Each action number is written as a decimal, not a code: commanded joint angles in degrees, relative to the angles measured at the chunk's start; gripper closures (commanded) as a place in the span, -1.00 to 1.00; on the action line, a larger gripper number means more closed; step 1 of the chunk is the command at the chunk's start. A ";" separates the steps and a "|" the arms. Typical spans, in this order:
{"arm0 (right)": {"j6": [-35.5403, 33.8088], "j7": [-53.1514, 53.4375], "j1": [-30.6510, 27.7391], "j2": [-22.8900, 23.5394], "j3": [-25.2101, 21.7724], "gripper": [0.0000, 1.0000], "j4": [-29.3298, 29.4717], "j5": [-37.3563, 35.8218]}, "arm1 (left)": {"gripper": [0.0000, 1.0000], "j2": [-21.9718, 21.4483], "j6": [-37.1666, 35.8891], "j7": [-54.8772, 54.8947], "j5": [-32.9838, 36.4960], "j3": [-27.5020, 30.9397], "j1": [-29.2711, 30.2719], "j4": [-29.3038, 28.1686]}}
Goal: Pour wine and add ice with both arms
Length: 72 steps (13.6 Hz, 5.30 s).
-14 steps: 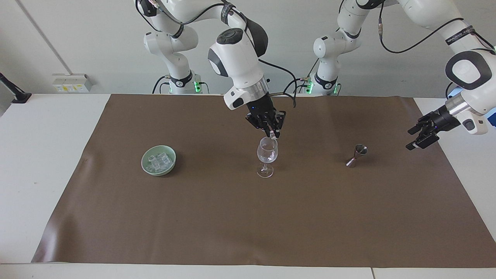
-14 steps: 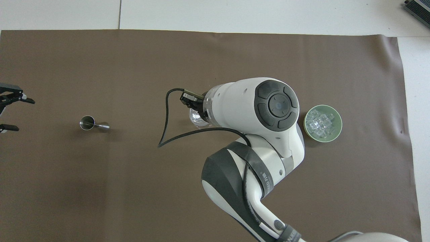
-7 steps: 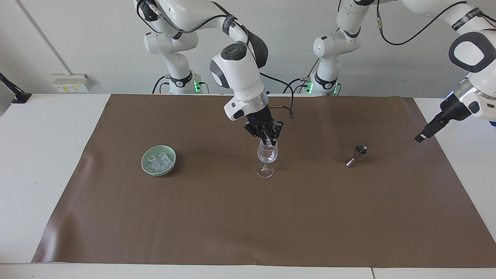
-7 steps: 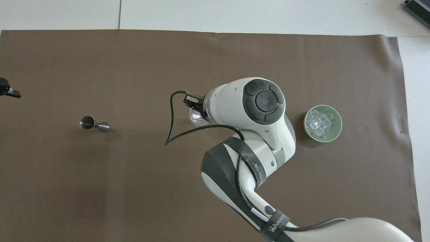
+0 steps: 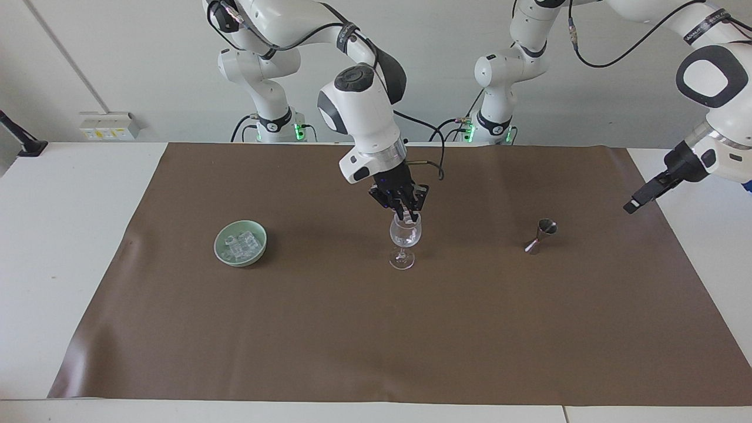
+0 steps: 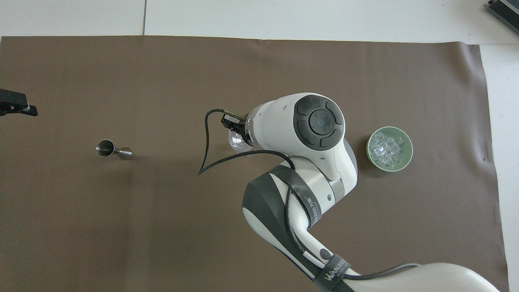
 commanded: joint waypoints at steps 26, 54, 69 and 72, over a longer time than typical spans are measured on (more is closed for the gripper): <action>-37.36 -38.51 -17.65 -24.33 -12.32 -1.00 -2.42 -2.53 | -1.00 -12.91 -13.21 6.94 5.99 -4.80 -4.95 -4.18; -45.62 -42.47 -7.43 -22.48 -26.59 -1.00 2.06 -3.58 | -1.00 -13.09 -15.41 6.94 5.64 -2.86 -5.56 -3.21; -45.62 -42.47 -7.43 -22.48 -26.59 -1.00 2.06 -3.58 | -1.00 -13.09 -15.41 6.94 5.64 -2.95 -5.65 -3.21; -45.62 -42.47 -7.43 -22.48 -26.59 -1.00 2.06 -3.58 | -1.00 -13.09 -15.41 6.94 5.64 -2.95 -5.65 -3.21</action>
